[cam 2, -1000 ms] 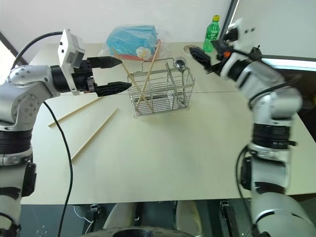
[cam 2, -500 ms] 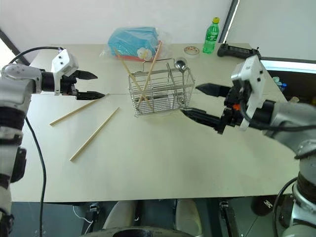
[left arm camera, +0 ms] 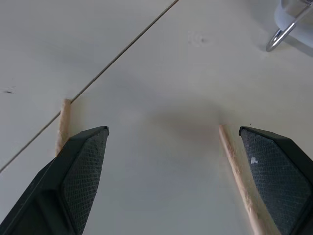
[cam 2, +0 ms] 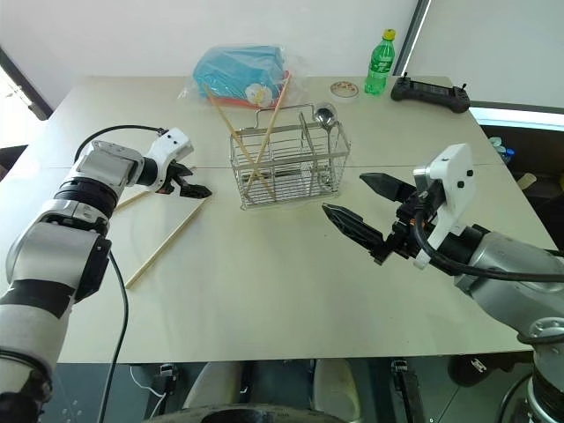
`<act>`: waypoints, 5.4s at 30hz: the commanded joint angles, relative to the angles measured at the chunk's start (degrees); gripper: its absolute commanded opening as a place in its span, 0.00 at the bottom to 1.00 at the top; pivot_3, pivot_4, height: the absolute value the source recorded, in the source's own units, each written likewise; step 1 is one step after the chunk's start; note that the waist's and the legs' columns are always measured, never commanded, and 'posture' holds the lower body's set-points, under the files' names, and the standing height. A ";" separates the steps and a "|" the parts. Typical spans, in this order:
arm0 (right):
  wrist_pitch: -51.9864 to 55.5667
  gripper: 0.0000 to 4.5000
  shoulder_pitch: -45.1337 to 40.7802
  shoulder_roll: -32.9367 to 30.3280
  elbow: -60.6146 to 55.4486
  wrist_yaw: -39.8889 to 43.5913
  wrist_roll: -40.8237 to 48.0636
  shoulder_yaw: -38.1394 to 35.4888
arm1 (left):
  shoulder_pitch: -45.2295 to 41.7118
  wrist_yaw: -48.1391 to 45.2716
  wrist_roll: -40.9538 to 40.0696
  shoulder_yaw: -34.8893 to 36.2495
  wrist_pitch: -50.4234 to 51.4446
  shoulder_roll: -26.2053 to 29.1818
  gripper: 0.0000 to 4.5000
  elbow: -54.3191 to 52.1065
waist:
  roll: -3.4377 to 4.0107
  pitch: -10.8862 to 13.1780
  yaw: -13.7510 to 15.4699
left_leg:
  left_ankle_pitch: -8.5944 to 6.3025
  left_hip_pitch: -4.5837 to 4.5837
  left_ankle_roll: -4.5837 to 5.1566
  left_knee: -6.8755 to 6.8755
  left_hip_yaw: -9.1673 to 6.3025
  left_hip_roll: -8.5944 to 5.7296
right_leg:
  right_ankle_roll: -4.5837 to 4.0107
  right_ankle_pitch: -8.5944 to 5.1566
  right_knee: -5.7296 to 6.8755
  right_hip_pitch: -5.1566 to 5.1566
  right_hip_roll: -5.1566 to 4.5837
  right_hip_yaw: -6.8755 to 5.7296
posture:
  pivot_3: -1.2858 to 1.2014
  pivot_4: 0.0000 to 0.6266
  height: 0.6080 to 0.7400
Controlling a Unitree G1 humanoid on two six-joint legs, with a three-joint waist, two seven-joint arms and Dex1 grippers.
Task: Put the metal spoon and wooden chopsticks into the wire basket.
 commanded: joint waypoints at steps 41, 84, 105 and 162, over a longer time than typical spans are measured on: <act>-11.43 1.00 12.02 -9.64 -4.69 7.84 1.66 5.98 | 2.34 -3.87 4.41 -0.63 10.21 2.26 0.01 -10.28 | 0.05 -0.10 0.49 | -0.06 0.09 0.10 0.16 -0.02 0.04 | -0.27 -0.15 -0.19 0.22 -0.03 0.02 | 0.52 0.24 0.85; -11.79 1.00 14.04 -12.05 -2.23 5.27 7.31 1.50 | 1.69 31.25 -30.10 24.11 -4.00 -17.81 0.01 -52.13 | -0.28 0.09 0.54 | -0.01 0.10 -0.01 0.20 0.05 -0.05 | 0.06 0.00 -0.22 0.33 -0.04 0.06 | 0.52 0.24 0.85; -11.98 1.00 9.68 -13.09 0.20 3.79 8.85 2.61 | 13.62 34.42 -31.52 20.99 2.50 -19.70 0.79 -66.31 | -0.22 0.06 0.59 | -0.01 0.11 0.00 0.22 0.03 -0.05 | -0.14 -0.11 -0.24 0.38 -0.03 0.06 | 0.52 0.24 0.85; -12.17 1.00 17.30 -16.12 -2.74 -1.72 19.86 -8.09 | 4.33 12.78 6.65 8.05 -26.40 5.02 0.99 8.64 | -0.08 -0.07 0.56 | -0.09 -0.06 0.15 0.10 0.08 0.07 | 0.00 0.23 -0.75 0.35 0.01 -0.02 | 0.52 0.24 0.85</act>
